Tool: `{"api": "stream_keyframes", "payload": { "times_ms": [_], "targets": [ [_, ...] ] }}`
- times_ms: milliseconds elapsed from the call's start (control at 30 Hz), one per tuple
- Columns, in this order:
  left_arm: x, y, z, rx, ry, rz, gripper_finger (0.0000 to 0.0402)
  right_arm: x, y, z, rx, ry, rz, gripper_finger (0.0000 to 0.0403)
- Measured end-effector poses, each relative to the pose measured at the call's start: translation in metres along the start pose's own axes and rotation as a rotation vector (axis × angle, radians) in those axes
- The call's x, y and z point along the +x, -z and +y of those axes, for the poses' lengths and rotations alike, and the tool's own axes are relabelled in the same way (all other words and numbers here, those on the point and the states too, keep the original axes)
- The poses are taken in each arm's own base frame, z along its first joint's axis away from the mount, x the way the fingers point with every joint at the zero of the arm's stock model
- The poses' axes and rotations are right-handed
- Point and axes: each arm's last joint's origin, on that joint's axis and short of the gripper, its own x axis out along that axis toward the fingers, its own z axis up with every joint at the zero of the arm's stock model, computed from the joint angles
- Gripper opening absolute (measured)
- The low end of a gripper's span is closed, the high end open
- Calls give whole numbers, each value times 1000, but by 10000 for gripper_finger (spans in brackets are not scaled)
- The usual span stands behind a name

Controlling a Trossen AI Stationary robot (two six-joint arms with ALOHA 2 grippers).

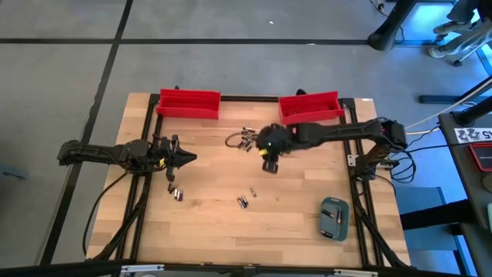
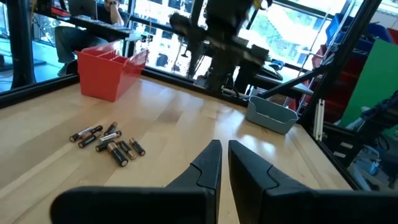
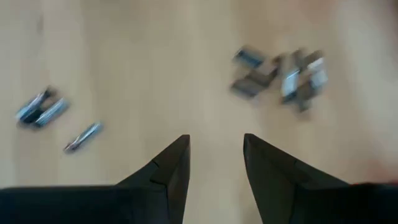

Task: Sort batteries
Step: Put the small silver battery into the left red bin

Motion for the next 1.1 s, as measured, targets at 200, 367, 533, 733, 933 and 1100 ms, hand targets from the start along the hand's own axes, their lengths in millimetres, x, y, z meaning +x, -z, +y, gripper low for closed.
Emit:
{"api": "stream_keyframes", "payload": {
  "times_ms": [200, 367, 533, 733, 933, 1100],
  "targets": [
    [0, 0, 0, 0, 0, 0, 20, 18, 30, 23, -1, -130, 105, 150],
    [0, 0, 0, 0, 0, 0, 20, 29, 46, 47, -58, -235, 96, 150],
    [0, 0, 0, 0, 0, 0, 20, 35, 55, 75, -78, -310, -3, 150],
    [0, 0, 0, 0, 0, 0, 20, 32, 56, 105, -107, -349, -179, 150],
    [0, 0, 0, 0, 0, 0, 20, 29, 49, 110, -108, -315, -315, 158],
    [0, 0, 0, 0, 0, 0, 20, 32, 50, 104, -45, -280, -288, 215]
  ]
}}
